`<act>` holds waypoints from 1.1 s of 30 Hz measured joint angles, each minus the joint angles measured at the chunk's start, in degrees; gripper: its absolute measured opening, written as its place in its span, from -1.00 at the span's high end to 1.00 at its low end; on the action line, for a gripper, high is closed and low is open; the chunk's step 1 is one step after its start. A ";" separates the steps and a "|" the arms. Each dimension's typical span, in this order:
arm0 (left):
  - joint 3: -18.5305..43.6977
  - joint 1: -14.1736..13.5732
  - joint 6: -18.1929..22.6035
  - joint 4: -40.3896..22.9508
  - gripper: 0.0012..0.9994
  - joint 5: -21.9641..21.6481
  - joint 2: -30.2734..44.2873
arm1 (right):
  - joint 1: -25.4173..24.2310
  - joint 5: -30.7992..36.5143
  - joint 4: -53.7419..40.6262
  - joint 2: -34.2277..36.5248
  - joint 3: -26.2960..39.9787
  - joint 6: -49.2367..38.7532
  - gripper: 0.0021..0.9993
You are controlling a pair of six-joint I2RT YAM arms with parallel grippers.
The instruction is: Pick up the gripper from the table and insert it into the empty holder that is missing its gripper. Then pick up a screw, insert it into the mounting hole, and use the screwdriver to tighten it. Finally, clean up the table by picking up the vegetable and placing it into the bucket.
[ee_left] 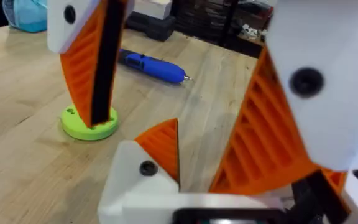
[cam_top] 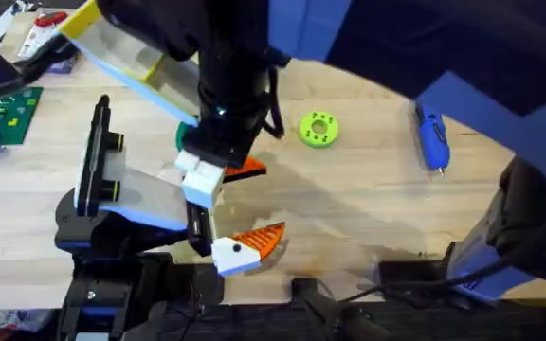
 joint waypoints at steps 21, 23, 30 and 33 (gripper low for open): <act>0.00 0.00 0.23 0.07 -0.97 -0.27 0.00 | -9.24 -0.65 -11.28 -0.29 13.82 3.14 -0.99; 0.00 0.00 0.23 0.07 -0.97 -0.28 0.00 | -10.07 -0.36 -11.30 -0.57 13.84 3.69 -0.99; 0.00 0.00 0.23 0.09 -0.97 -0.44 0.00 | -10.70 3.88 -11.30 -2.73 13.86 7.18 -0.99; 0.00 0.00 0.23 0.10 -0.98 -0.45 0.00 | -10.69 4.55 -11.30 -3.28 13.86 7.92 -0.99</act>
